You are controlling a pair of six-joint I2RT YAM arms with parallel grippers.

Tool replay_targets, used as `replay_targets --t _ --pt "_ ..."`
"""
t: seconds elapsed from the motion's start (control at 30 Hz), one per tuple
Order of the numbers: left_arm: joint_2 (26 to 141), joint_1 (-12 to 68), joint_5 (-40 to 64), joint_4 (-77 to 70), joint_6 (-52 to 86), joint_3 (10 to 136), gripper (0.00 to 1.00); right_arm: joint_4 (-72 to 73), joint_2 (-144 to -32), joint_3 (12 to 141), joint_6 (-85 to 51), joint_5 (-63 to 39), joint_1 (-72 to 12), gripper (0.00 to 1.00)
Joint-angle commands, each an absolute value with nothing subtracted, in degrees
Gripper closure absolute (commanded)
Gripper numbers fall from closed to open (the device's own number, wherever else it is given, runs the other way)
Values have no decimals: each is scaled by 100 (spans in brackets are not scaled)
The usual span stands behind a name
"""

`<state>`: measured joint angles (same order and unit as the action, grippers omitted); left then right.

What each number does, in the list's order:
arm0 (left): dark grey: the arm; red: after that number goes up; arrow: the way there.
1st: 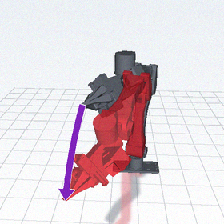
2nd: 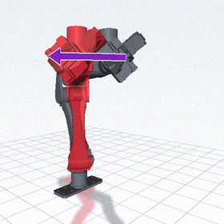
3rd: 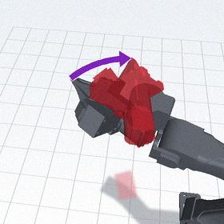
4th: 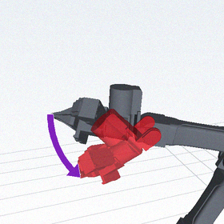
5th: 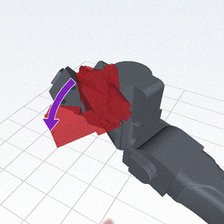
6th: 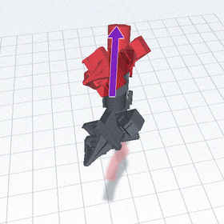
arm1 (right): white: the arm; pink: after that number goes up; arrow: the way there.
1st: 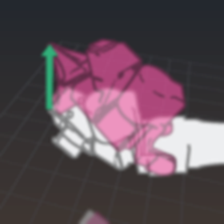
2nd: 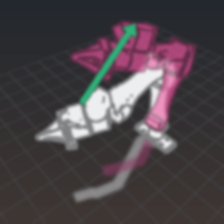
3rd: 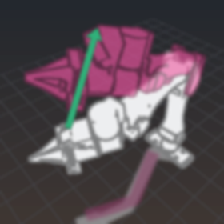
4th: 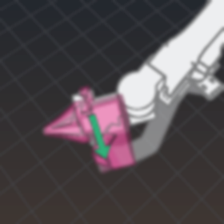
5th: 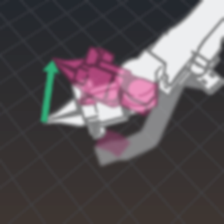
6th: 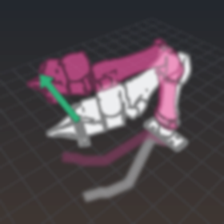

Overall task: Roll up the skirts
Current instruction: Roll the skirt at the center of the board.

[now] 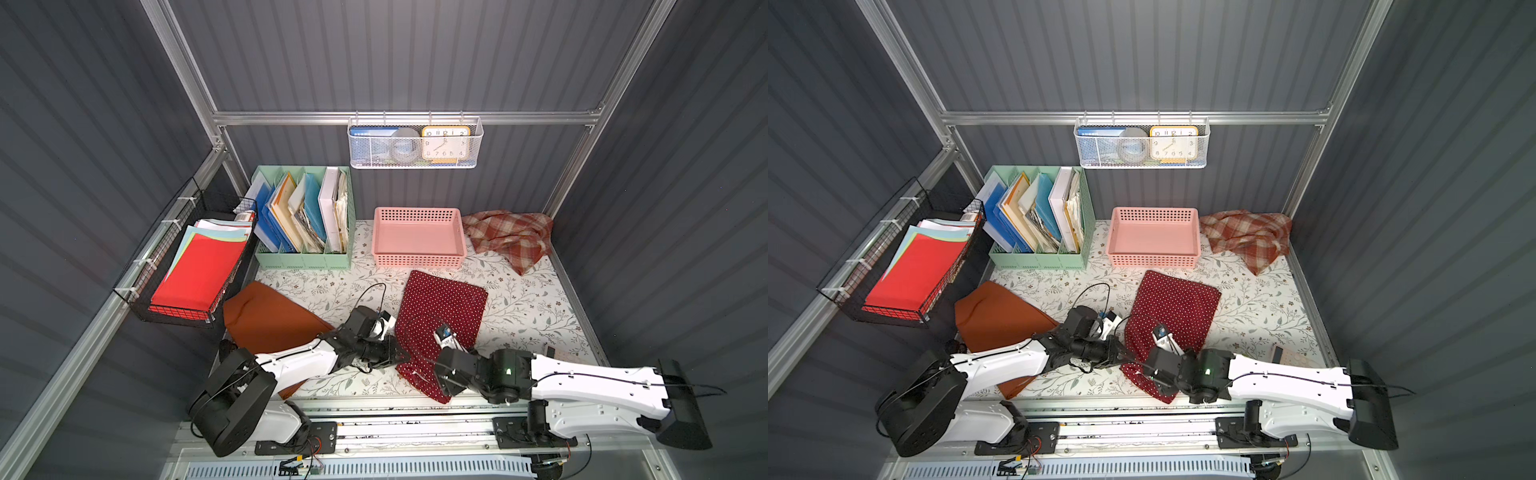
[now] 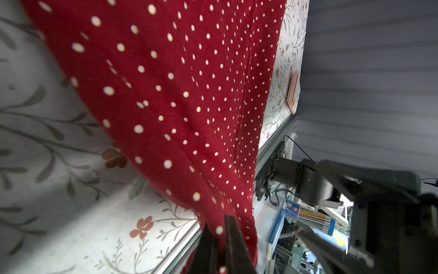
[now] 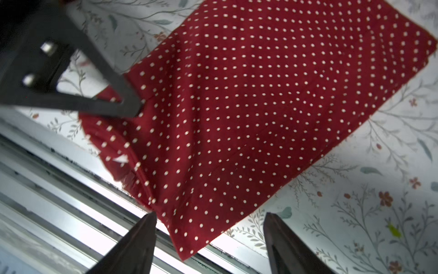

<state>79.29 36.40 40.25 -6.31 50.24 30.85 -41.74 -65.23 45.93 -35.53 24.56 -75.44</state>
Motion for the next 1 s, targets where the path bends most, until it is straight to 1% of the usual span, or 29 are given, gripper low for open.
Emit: replay_targets --t 0.0,0.13,0.17,0.2,0.27,0.37,0.53,0.6,0.67,0.8,0.97 --pt "7997 3435 4544 -573 5037 3196 100 -4086 -6813 4521 -3270 2963 -8009 18" --pt "8130 3363 4670 -639 5043 3199 100 -4052 -7387 4737 -2937 3155 -8372 15" --pt "8155 3350 4716 -718 5077 3167 100 -4050 -7499 4809 -2891 3298 -8470 13" --pt "8181 3340 4737 -784 5106 3144 100 -4001 -7571 4868 -2760 3235 -8543 9" --pt "8237 3323 4821 -856 5128 3128 100 -3994 -7759 4991 -2599 3194 -8646 6" --pt "8280 3301 4892 -855 5115 3140 100 -4095 -8160 5220 -2296 3032 -8714 6" --pt "8290 3239 5004 -801 5117 3172 100 -3829 -8468 5411 -2017 2990 -8769 4" --pt "8260 3213 5027 -756 5110 3190 100 -3790 -8641 5445 -1997 3331 -8748 3" --pt "8226 3204 5027 -735 5115 3197 100 -3775 -8818 5502 -1969 3404 -8732 1" --pt "8226 3168 5060 -738 5140 3190 100 -3637 -9130 5632 -1899 3440 -8693 1" --pt "8177 3155 5095 -791 5204 3159 100 -3827 -9575 5809 -2141 3814 -8552 1"
